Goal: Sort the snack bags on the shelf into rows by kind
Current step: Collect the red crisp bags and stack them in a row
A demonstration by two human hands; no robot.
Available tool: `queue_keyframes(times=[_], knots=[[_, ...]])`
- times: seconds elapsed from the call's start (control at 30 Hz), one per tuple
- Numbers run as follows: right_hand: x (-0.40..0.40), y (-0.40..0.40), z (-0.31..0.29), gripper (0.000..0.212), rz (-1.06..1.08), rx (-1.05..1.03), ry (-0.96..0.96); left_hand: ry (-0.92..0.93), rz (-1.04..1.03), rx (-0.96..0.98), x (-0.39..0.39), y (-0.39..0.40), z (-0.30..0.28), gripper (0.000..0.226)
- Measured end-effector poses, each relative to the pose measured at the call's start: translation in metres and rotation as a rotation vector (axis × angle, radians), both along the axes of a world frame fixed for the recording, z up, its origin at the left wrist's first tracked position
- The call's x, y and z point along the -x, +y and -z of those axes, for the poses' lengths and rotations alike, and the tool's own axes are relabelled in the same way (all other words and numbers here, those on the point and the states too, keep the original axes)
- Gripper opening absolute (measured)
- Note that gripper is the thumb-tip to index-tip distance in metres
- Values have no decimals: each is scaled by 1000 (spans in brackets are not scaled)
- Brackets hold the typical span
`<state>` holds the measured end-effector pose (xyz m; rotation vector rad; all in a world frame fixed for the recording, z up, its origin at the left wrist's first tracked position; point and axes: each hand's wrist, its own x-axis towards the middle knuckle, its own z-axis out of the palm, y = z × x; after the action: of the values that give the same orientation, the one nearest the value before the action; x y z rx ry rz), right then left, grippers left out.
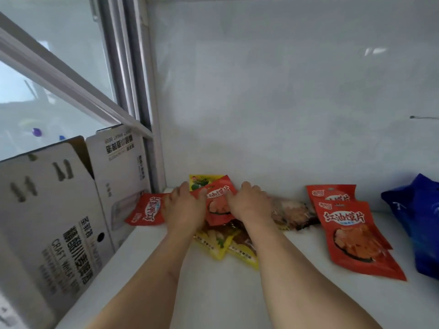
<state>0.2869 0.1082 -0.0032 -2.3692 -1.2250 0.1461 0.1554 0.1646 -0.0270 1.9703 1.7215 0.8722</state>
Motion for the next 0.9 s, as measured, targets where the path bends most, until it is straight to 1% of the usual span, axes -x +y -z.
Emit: queue_keyframes(times=[0.03, 0.1, 0.13, 0.2, 0.3, 0.4, 0.43, 0.5, 0.6, 0.67, 0.7, 0.77, 0.8, 0.83, 0.9], knots=[[6, 0, 2, 57, 16, 13, 18, 54, 21, 62, 7, 5, 6, 69], [16, 0, 9, 46, 37, 21, 61, 110, 68, 161, 17, 13, 17, 71], [19, -1, 13, 43, 51, 19, 79, 135, 91, 174, 21, 15, 22, 69], [23, -1, 16, 48, 85, 4, 85, 173, 138, 145, 25, 17, 26, 63], [23, 1, 21, 59, 142, -38, 33, 84, 175, 118, 33, 17, 23, 54], [24, 0, 25, 64, 194, -93, 6, -16, 152, 122, 43, 16, 20, 43], [24, -1, 25, 64, 202, -108, 4, -14, 135, 113, 47, 16, 19, 39], [25, -4, 25, 61, 207, -129, 19, 47, 134, 65, 56, 14, 19, 34], [25, -7, 23, 53, 202, -157, 74, 14, 210, 41, 63, 11, 21, 30], [25, -10, 22, 51, 192, -173, 125, -18, 214, 52, 66, 4, 22, 11], [25, -12, 21, 51, 181, -182, 147, 27, 169, 42, 68, 1, 23, 24], [25, -16, 21, 50, 169, -195, 187, 194, 39, 61, 71, -4, 26, 89], [25, -19, 22, 49, 169, -200, 203, 238, -26, 92, 74, -6, 26, 113], [25, -23, 23, 48, 170, -207, 211, 257, -63, 137, 76, -8, 27, 129], [26, -30, 24, 49, 180, -223, 219, 242, -98, 206, 79, -12, 28, 145]])
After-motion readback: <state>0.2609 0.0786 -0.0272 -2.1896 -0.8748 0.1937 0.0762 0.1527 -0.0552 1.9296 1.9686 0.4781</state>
